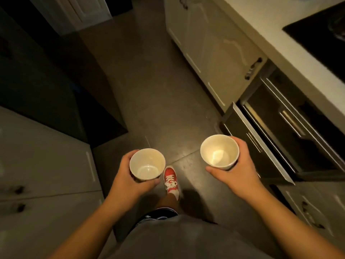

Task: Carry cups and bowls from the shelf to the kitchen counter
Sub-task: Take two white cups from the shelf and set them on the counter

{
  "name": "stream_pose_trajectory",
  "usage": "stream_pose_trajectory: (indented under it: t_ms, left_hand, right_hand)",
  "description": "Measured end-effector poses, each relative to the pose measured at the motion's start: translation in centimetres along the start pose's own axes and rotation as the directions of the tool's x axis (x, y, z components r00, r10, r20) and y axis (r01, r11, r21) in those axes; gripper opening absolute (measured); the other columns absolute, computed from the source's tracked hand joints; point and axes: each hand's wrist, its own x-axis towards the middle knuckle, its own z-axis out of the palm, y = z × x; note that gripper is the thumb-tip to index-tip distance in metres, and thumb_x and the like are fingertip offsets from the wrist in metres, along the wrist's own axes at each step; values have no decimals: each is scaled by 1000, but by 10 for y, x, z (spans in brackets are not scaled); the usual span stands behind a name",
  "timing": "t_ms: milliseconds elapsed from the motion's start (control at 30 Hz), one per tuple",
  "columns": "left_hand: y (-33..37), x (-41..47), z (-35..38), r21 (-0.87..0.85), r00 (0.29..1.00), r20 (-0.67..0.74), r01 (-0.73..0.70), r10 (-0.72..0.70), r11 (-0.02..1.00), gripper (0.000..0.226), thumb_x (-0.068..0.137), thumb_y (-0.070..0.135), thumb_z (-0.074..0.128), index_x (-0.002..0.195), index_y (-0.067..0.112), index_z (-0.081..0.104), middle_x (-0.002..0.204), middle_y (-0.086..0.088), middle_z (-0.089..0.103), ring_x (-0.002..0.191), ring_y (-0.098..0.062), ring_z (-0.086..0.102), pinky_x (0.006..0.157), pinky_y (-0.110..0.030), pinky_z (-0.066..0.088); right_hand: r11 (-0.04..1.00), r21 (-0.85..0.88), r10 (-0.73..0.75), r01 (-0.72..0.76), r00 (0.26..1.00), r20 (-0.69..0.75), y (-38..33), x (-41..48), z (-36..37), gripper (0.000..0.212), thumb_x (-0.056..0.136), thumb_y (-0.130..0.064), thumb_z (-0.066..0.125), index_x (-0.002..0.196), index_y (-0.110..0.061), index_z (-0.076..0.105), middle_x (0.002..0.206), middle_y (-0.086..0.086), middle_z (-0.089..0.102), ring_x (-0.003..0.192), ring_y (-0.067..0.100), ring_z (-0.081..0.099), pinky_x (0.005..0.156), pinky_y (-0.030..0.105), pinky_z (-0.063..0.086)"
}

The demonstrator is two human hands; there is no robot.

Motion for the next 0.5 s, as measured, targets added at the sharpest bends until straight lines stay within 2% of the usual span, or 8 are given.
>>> stream_pose_trajectory:
  t_ms: [100,167,333,500]
  left_hand:
    - [2,55,-19,-21,999,-25,25,-26,999,89,56,28,93,117,60,37,107,48,48,104,24,48,66,3,45]
    - [8,92,-28,-30,1000,-10,19,-19,999,91,57,24,93,117,62,36,108,45,49,104,22,48,66,2,46]
    - [39,182,-34,-45,997,53,-48,51,998,89,59,23,92,124,52,39,114,37,52,112,10,52,75,-3,49]
    - [72,270,-15,-106,991,98,-79,89,991,88,58,20,93,124,48,42,116,31,56,112,2,57,77,-11,53]
  right_hand:
    - [1000,3,-15,15,1000,15,-17,59,12,91,54,-22,91,120,-54,35,106,-51,42,105,-25,45,71,1,45]
    - [1000,-14,-18,18,1000,-17,-26,93,12,93,54,-21,92,126,-46,37,108,-49,43,104,-24,46,72,5,44]
    - [999,-32,2,-5,996,-84,-43,157,-7,95,55,-15,92,118,-56,36,108,-46,45,103,-23,47,77,13,43]
    - [997,-40,53,-59,991,-125,-46,206,-30,95,55,-12,92,123,-48,37,113,-30,49,103,-10,52,80,17,43]
